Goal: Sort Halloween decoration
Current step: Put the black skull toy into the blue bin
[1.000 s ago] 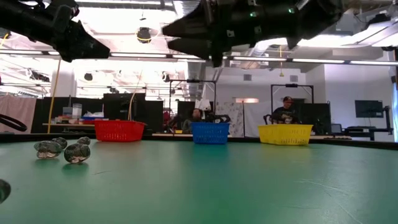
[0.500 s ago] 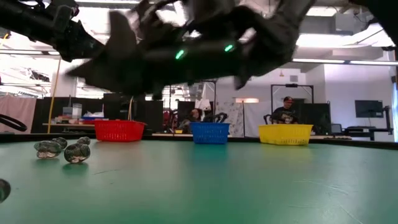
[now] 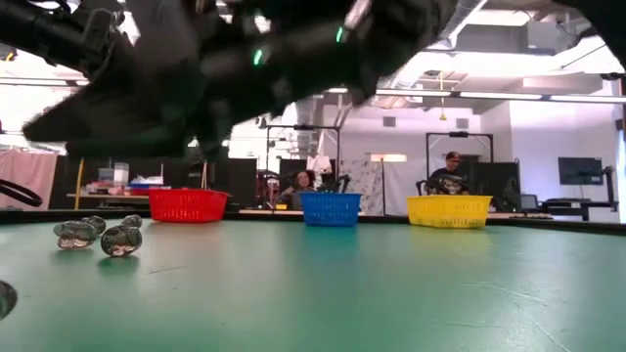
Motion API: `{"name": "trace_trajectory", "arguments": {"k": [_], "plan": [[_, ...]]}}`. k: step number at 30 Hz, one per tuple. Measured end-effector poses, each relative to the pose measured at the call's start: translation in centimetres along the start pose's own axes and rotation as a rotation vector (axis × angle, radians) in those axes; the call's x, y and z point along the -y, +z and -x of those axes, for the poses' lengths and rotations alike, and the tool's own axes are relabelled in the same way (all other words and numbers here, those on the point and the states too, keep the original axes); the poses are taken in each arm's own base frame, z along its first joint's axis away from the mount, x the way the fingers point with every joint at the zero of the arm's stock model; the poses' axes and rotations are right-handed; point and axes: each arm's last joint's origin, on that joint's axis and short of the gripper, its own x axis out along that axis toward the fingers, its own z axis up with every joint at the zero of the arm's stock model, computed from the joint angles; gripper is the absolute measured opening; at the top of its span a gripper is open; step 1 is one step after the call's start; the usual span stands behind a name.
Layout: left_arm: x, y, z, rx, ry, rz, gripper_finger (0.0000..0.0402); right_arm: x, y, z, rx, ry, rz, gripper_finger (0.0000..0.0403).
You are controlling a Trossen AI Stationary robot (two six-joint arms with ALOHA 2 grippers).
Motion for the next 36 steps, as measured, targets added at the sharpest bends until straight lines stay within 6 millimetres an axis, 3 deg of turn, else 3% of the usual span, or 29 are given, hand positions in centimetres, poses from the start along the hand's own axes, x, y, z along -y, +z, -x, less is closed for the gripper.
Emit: {"name": "trace_trajectory", "arguments": {"k": [7, 14, 23, 36], "plan": [[0.0, 0.0, 0.0, 0.000, 0.000, 0.002, 0.0169, -2.2, -0.3, 0.8, -0.052, 0.001, 0.026, 0.0221], [0.0, 0.0, 0.0, 0.001, 0.000, 0.004, 0.0169, -1.3, -2.6, 1.0, -0.091, -0.041, -0.009, 0.0221], [0.0, 0.0, 0.0, 0.000, 0.000, -0.009, 0.0169, -0.6, -5.4, 2.1, 0.015, -0.046, -0.057, 0.0221], [0.0, 0.0, 0.0, 0.000, 0.000, -0.015, 0.0169, -1.2, -5.8, 2.5, 0.051, -0.044, -0.063, 0.0221]]}}
